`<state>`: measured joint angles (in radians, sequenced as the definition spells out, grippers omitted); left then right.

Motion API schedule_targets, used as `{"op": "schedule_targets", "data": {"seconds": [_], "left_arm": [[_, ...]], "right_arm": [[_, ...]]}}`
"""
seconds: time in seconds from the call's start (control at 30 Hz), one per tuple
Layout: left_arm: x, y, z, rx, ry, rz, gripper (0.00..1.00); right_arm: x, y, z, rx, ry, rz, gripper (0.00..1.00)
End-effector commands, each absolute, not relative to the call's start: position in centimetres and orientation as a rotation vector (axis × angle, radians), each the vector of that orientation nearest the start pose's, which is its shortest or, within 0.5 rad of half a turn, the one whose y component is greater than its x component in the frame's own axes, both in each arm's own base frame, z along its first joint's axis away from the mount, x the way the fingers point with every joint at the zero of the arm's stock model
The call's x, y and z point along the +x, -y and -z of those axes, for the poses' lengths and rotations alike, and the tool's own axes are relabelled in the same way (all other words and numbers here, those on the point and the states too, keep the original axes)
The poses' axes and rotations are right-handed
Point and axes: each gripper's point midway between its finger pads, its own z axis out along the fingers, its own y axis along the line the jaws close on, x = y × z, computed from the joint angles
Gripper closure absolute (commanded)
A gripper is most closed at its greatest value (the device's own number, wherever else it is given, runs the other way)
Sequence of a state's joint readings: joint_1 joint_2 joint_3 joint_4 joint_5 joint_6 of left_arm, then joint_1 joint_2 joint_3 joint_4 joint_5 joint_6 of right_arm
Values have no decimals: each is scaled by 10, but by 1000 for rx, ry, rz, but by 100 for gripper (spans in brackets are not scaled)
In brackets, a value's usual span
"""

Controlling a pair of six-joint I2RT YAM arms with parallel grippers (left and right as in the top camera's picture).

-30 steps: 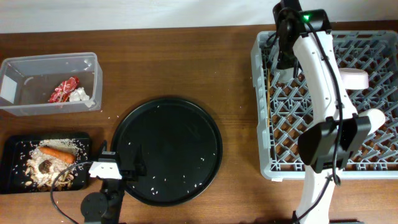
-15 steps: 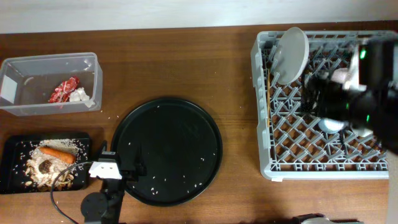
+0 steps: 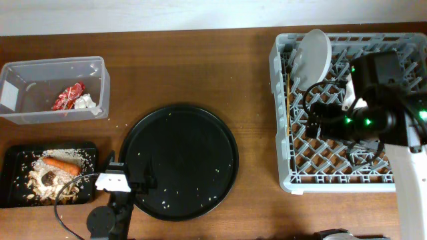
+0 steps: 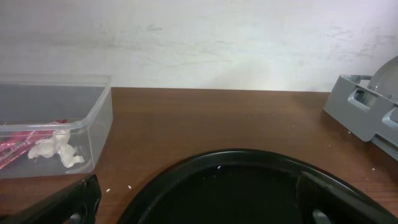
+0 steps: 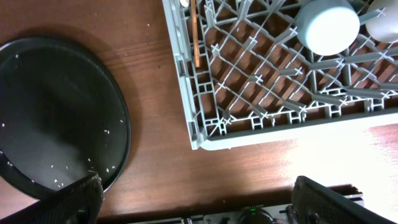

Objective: Sort waste into correct bins and load items into the dishwasher rack

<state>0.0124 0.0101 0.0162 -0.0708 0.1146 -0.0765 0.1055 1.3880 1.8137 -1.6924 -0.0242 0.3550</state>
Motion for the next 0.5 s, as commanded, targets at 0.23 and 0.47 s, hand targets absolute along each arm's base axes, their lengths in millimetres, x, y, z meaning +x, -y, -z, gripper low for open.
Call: {"op": "schedule_targets", "data": {"seconds": [0.23, 0.47], "left_arm": [[245, 17, -159, 3, -1641, 151, 1], [245, 17, -159, 3, -1640, 151, 1]], "right_arm": [[234, -21, -312, 334, -2719, -100, 1], [177, -15, -330, 302, -2391, -189, 1]]}}
